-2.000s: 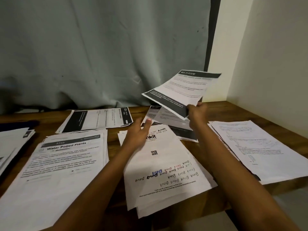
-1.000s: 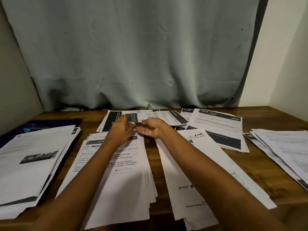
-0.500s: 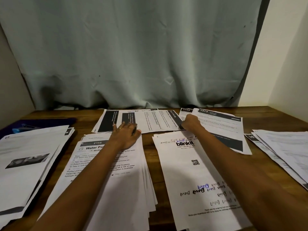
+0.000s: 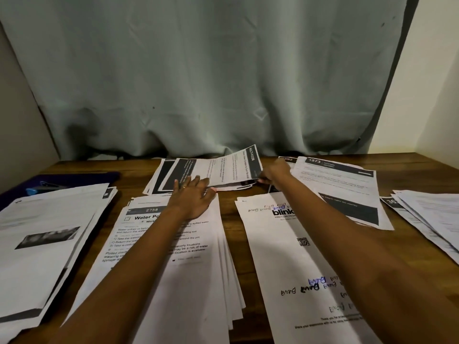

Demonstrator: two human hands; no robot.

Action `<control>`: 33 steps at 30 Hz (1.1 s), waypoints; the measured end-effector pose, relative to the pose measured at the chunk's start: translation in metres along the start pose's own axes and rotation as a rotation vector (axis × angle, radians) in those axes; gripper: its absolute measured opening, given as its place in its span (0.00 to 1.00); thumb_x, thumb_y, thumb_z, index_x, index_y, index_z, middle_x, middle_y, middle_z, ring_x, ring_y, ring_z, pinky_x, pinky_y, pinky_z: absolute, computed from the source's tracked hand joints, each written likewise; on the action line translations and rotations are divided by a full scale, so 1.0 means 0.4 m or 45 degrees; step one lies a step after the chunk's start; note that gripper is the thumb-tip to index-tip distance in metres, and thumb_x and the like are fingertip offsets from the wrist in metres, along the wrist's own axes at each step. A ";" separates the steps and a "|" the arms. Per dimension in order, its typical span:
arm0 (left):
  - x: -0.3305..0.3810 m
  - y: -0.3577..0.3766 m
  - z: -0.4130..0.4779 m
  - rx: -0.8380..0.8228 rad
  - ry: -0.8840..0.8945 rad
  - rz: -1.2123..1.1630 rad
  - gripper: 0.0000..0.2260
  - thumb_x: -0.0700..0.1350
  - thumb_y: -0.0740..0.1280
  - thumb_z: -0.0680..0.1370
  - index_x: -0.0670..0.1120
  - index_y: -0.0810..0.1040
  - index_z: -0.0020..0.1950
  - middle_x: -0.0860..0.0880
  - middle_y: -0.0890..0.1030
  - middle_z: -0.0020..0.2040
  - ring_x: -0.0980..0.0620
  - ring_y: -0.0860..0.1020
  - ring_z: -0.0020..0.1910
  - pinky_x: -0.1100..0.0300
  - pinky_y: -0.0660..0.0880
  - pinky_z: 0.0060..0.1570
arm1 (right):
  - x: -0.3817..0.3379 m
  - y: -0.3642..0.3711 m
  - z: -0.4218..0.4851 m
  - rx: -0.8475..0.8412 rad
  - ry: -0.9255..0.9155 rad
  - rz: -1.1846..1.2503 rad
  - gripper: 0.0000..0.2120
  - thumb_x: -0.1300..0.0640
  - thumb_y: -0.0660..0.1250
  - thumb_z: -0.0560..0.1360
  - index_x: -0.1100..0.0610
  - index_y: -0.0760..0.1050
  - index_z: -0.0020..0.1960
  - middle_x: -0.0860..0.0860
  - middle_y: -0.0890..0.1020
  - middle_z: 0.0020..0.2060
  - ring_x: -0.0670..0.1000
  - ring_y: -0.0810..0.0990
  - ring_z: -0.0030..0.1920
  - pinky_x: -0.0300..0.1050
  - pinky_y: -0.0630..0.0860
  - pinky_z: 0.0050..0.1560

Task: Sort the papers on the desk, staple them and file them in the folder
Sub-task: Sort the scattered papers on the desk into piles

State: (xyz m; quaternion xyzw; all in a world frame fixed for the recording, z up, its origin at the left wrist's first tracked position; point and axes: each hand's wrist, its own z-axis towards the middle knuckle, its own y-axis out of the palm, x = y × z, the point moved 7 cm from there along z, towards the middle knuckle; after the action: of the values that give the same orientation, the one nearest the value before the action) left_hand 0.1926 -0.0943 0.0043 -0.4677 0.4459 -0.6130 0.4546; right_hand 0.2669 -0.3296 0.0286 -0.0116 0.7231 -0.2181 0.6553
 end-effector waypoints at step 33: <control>0.384 0.019 -0.115 0.002 0.280 -0.199 0.26 0.60 0.47 0.82 0.51 0.57 0.77 0.50 0.57 0.78 0.49 0.53 0.77 0.44 0.44 0.73 | 0.184 -0.487 -0.097 0.526 -0.057 -0.724 0.22 0.47 0.68 0.74 0.63 0.73 0.60 0.61 0.76 0.59 0.60 0.73 0.61 0.52 0.70 0.60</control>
State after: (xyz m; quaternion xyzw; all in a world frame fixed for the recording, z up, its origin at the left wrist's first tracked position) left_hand 0.1257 -0.2397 0.0151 -0.4307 0.4546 -0.6945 0.3543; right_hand 0.1673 -0.5164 0.0254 -0.0843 0.6171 -0.5332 0.5725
